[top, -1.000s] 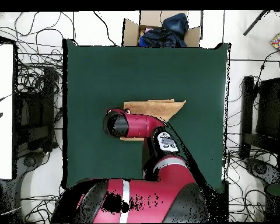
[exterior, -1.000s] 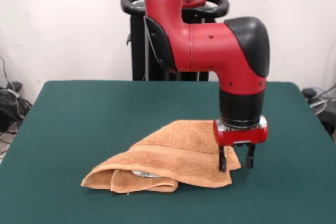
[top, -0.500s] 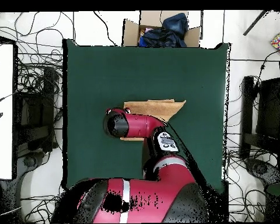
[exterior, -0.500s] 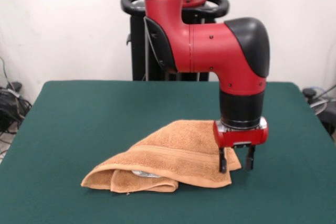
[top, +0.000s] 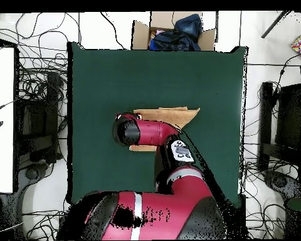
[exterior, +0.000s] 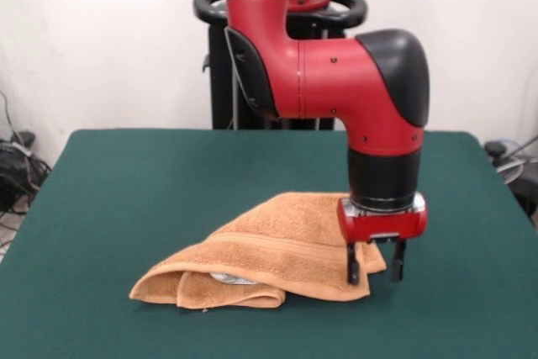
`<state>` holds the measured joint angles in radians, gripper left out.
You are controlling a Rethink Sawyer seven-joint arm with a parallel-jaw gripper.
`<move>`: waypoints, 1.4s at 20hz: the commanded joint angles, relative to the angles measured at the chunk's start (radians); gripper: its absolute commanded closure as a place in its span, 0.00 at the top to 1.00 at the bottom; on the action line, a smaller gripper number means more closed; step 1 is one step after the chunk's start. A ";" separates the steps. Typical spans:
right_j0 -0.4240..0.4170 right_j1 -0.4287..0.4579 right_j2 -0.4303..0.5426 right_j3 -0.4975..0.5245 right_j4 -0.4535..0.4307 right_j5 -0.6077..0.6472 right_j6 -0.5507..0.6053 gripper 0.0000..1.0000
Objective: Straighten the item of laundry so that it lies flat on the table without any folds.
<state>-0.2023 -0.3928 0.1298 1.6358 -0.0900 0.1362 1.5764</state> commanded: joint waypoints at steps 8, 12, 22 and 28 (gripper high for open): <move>-0.032 0.056 -0.002 -0.126 -0.018 0.035 0.092 1.00; -0.055 0.064 0.019 -0.101 -0.038 0.018 0.083 1.00; -0.055 -0.072 0.021 0.074 -0.046 0.029 0.124 1.00; -0.057 -0.129 0.027 0.136 -0.037 0.048 0.126 1.00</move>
<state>-0.2551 -0.4521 0.1295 1.6659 -0.0963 0.1364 1.5764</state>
